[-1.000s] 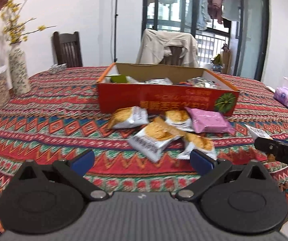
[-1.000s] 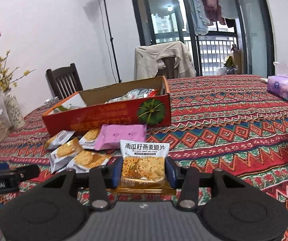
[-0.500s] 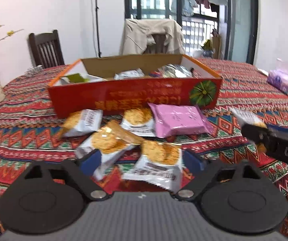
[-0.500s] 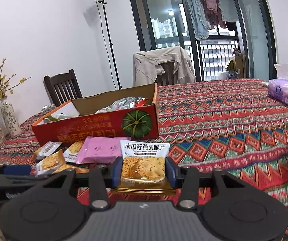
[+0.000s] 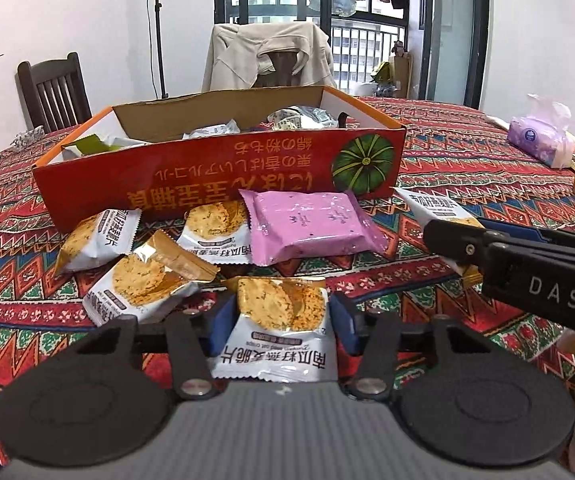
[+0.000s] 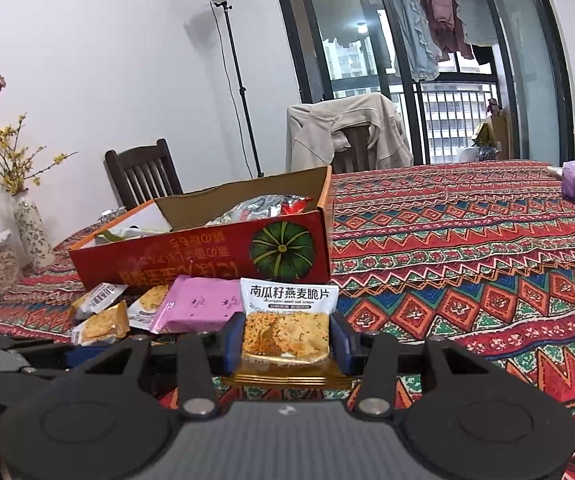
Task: Organize snacks
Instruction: 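Carry both white cracker packets up over the box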
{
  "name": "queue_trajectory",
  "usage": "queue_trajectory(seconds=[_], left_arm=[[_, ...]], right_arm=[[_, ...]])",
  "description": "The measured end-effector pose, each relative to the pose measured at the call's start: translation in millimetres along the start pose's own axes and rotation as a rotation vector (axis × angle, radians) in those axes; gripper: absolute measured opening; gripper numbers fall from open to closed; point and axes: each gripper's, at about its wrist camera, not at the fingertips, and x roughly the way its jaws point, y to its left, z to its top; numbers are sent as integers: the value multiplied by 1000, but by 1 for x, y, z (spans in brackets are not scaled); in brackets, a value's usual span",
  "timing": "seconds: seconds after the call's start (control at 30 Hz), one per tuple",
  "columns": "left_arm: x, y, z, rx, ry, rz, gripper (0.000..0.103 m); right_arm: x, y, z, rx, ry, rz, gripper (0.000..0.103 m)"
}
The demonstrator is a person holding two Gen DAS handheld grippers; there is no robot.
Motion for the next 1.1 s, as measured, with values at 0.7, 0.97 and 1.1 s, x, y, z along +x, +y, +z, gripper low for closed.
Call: queue_trajectory(seconds=[0.7, 0.97, 1.1], left_arm=[[-27, 5, 6, -38, -84, -12, 41], [-47, 17, 16, -57, -161, -26, 41], [-57, 22, 19, -62, -196, -37, 41]], right_arm=[[-8, 4, -2, -35, -25, -1, 44], [-15, 15, 9, -57, -39, -11, 44], [-22, 25, 17, -81, -65, -17, 44]])
